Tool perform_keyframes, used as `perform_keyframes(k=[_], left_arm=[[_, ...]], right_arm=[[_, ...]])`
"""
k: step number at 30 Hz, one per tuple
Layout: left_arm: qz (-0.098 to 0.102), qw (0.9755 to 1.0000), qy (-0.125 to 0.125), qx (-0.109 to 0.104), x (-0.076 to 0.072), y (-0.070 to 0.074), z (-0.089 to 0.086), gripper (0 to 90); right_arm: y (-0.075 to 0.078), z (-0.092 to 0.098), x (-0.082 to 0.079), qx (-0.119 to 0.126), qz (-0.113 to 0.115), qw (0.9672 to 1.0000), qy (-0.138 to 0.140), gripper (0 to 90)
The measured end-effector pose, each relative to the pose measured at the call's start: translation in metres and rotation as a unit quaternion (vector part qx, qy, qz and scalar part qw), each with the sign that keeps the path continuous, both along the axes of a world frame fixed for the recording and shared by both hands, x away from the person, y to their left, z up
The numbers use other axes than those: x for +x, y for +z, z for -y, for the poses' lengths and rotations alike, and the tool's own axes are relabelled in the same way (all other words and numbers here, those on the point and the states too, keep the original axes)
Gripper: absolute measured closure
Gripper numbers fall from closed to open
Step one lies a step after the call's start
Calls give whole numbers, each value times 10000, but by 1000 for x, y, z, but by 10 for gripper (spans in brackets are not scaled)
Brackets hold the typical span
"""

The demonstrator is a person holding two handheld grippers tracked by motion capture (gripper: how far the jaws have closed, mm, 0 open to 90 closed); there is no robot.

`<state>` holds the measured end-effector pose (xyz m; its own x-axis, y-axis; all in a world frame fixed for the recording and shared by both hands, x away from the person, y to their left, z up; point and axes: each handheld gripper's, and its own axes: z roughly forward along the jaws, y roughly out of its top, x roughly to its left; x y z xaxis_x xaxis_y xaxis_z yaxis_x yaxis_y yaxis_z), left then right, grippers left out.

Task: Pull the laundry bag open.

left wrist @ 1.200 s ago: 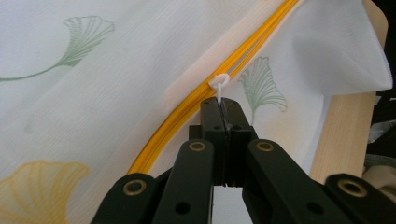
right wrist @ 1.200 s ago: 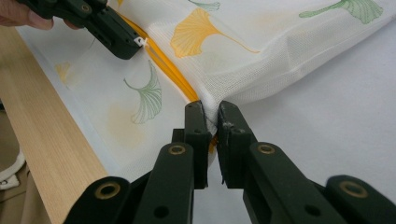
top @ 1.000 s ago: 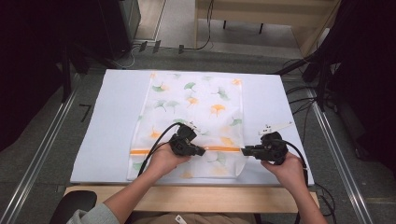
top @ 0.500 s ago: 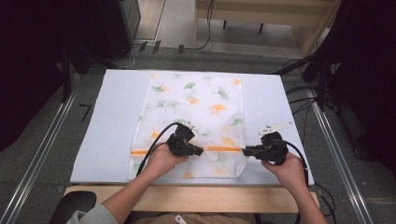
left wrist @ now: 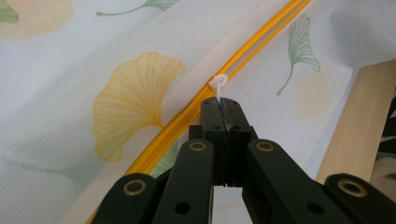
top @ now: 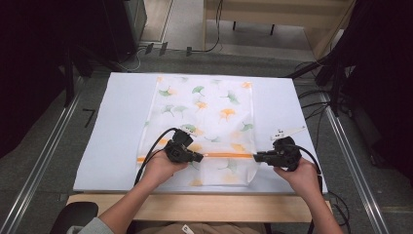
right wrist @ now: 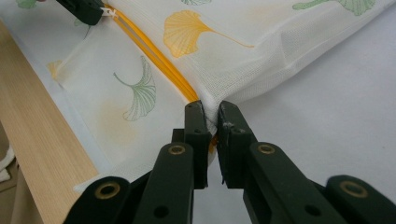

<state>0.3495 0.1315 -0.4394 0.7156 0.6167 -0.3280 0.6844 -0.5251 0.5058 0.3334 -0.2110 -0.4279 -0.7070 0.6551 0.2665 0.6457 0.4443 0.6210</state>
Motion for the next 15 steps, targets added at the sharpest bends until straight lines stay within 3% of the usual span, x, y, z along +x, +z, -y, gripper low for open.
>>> perform_keyframes(k=[15], left_arm=[[-16,10000,86,-48,-1,-3,-2,900]], right_arm=[[1,-2,1,-40,3,10000,-3,854]])
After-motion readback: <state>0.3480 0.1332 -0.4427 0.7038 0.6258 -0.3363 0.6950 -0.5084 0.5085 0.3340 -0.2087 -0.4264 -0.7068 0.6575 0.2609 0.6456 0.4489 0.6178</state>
